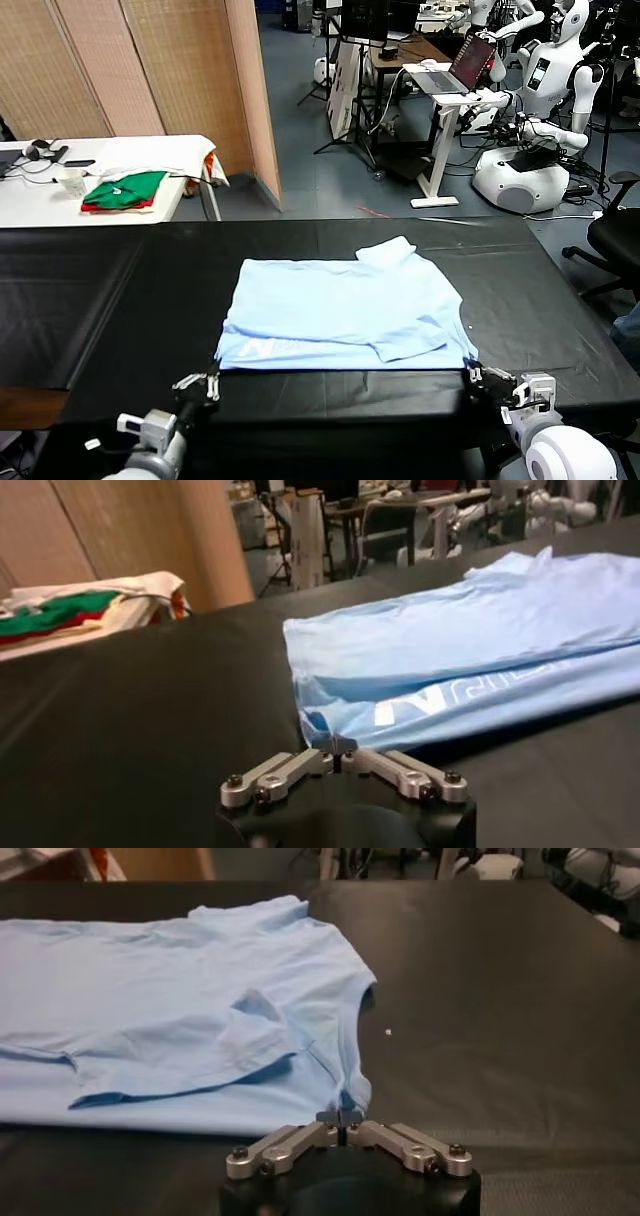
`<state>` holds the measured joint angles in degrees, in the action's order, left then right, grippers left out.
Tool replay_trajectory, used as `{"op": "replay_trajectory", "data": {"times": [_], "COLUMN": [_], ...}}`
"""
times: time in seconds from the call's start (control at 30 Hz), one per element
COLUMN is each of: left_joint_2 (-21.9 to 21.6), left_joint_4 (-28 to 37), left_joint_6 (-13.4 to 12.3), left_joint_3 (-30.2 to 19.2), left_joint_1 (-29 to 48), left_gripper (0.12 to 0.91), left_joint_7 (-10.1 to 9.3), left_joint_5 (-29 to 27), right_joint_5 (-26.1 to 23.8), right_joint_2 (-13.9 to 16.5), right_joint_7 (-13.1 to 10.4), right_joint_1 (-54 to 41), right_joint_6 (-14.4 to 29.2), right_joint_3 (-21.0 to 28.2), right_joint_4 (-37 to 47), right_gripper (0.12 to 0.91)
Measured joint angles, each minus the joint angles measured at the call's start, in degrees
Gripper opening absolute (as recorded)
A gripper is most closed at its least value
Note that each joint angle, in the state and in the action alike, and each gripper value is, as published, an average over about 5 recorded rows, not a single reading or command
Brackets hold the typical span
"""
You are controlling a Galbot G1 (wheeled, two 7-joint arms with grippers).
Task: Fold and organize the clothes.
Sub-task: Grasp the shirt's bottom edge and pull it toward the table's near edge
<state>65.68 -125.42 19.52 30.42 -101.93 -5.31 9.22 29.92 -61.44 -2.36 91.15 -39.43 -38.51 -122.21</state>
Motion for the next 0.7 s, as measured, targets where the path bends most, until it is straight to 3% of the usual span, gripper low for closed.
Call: {"op": "replay_trajectory", "data": {"times": [0.1,0.2,0.37,0.47,0.57,0.7], "left_joint_2": [0.6,0.9,1.4,1.3,1.0,0.8], "left_joint_4": [-1.0,-1.4,-1.9,-2.5,-3.5,-5.4], "left_joint_6": [-0.1,0.0,0.5,1.2,2.1,3.3], "left_joint_3": [0.9,1.5,1.9,2.4,3.2,4.6], "left_joint_1": [-2.4,-3.9,-4.2,-4.3,-4.6,-4.1], "left_gripper": [0.144,0.144,0.171,0.321,0.526,0.766], "left_joint_7": [0.03,0.11,0.17,0.09,-0.38,-2.14], "left_joint_5": [-0.8,-1.0,-0.6,-0.2,-0.1,3.1], "right_joint_5": [0.0,0.0,-0.1,-0.1,0.6,2.6], "right_joint_2": [0.3,0.3,-0.1,-0.4,-0.5,0.2], "right_joint_7": [0.0,0.1,0.5,0.4,0.5,0.5], "right_joint_1": [0.5,1.1,2.7,3.9,4.1,1.9], "right_joint_6": [-0.1,-0.7,-2.5,-2.8,-2.8,-2.8], "right_joint_3": [0.2,0.1,-0.5,-1.1,-1.9,-2.5], "right_joint_4": [-0.5,-1.4,-3.6,-5.8,-8.3,-10.7], "right_gripper": [0.145,0.236,0.550,0.735,0.865,0.904]}}
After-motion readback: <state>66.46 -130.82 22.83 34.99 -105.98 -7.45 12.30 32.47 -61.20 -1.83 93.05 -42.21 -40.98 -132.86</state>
